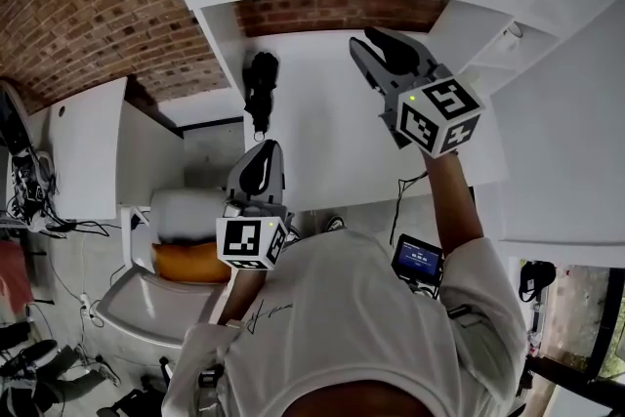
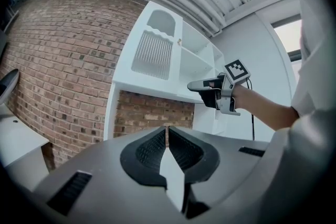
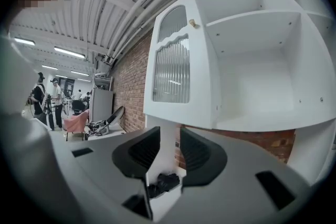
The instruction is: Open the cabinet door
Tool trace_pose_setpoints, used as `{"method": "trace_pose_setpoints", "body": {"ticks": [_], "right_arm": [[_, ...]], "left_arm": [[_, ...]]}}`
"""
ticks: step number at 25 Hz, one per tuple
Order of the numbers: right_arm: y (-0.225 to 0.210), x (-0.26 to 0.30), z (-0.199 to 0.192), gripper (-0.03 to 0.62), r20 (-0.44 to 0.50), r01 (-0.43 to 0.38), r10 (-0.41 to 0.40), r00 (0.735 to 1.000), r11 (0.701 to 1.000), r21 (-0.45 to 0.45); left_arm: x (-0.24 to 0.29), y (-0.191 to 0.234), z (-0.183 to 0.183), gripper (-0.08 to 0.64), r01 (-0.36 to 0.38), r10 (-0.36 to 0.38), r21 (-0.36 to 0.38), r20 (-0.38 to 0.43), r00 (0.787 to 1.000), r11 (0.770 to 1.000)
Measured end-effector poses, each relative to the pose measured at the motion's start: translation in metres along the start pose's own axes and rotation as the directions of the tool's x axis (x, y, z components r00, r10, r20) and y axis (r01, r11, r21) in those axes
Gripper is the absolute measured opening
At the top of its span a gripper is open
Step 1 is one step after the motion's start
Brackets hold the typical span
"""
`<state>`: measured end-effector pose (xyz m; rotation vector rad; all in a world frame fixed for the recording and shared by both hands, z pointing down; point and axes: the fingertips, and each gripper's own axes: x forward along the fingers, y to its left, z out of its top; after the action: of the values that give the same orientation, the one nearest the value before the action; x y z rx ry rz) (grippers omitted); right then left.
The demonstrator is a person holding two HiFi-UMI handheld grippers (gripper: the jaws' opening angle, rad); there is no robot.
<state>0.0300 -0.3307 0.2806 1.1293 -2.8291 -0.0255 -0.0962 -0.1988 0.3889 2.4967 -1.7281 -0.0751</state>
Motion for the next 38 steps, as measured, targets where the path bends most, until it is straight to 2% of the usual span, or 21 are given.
{"method": "trace_pose_setpoints", "body": {"ticks": [17,21,30,38], "right_arm": [[-0.054,0.034,0.018,0.13,0.031,0.038,-0.039,0.999,0.998,0.05],[-0.062,0.045,0.022,0.16,0.038,0.036,-0.039,0.998,0.996,0.081],[-0.08,0.066,0.02,0.198,0.017,0.071,-0.072,0.997,0.995,0.066],[-0.083,0.078,0.017,0.223,0.009,0.066,-0.067,0.998,0.995,0.069]], "left_arm": [[0.017,-0.003,-0.004,0.017,-0.003,0.003,-0.007,-0.015,1.0,1.0],[0.019,-0.005,-0.002,0.018,-0.015,0.016,0.036,-0.016,1.0,0.999],[0.019,-0.003,-0.004,0.018,-0.025,0.025,0.019,-0.022,0.999,1.0],[0.017,0.002,-0.006,0.018,-0.047,0.047,0.011,-0.029,0.998,0.999]]}}
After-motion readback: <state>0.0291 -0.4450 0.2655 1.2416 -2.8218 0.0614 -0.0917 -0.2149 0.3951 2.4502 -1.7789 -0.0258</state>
